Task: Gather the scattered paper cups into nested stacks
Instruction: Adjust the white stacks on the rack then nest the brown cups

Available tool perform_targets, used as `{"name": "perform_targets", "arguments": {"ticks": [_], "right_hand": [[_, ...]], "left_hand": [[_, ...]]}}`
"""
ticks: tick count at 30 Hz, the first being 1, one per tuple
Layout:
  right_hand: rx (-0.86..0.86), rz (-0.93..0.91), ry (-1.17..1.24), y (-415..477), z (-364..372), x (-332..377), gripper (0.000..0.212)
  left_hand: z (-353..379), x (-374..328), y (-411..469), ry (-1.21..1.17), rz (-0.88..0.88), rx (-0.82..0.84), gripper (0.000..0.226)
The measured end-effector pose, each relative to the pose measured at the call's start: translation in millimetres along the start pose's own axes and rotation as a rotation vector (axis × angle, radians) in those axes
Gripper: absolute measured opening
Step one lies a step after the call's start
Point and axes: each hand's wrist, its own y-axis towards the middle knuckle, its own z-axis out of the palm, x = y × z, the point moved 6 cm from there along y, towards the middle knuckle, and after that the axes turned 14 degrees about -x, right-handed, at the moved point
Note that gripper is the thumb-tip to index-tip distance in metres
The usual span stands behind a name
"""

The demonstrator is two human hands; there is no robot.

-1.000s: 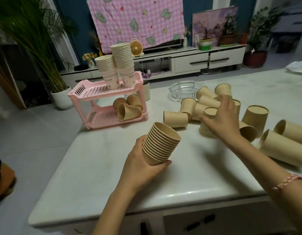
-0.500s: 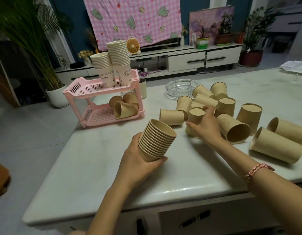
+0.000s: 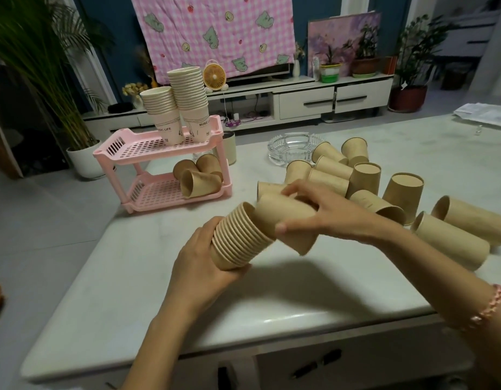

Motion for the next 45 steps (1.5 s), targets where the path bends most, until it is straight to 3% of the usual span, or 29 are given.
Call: {"name": "perform_targets", "arguments": {"ticks": [3,5,7,9,12,18,21,22,24,26,27,29,32,39,42,43,45], "right_hand": [[0.194,-0.012,-0.180,-2,2,6,0.042],[0.242,-0.023,-0.246,-1,2,13,0.047],[0.211,-0.046,-0.315,3,4,20,0.067],[0.046,-0.071,-0.325,10,8,27,0.079],[-0.282,-0.113,-0.177,12,21,34,0.070],[-0.192,0.066,0.243,4,57,25,0.063],[-0.321,0.179,0.348,24,39,8,0.047],[-0.401,0.187,0.319,32,32,-3,0.040],[-0.506,0.046,-0.112,47,26,-23,0.036],[-0.358,-0.181,-0.612,61,43,-41,0.059],[-0.252,-0.255,-0.738,68,54,-50,0.071],[-0.148,-0.222,-0.775,80,63,-62,0.086],[-0.119,-0.139,-0.778,96,63,-66,0.091],[-0.018,-0.419,-0.965,98,79,-42,0.081],[0.007,-0.411,-0.886,93,79,-33,0.063],[-0.057,-0.351,-0.766,93,73,-29,0.060],[-0.341,-0.183,-0.360,91,50,-24,0.057]], "left_hand": [[4,-5,-3,0.097,0.105,0.019,0.076],[9,-11,-6,0.112,0.139,0.053,0.076],[14,-17,-8,0.117,0.151,0.072,0.078],[16,-22,-9,0.077,0.132,0.073,0.079],[18,-25,-10,-0.024,0.071,0.041,0.077],[13,-22,-10,0.016,0.082,0.004,0.076],[6,-19,-6,-0.053,-0.014,-0.021,0.080],[5,-17,-4,-0.077,-0.040,-0.029,0.080],[3,-12,-3,-0.071,-0.047,-0.038,0.077],[3,-8,-2,-0.039,-0.043,-0.037,0.074],[3,-7,-1,-0.025,-0.040,-0.034,0.073],[5,-6,0,0.000,-0.033,-0.023,0.073],[8,-5,1,0.017,-0.028,-0.001,0.072],[4,1,6,0.033,-0.065,-0.011,0.071],[2,2,6,0.033,-0.085,-0.012,0.069],[1,2,6,0.032,-0.086,-0.018,0.068],[-2,5,6,0.041,-0.100,-0.038,0.071]]}}
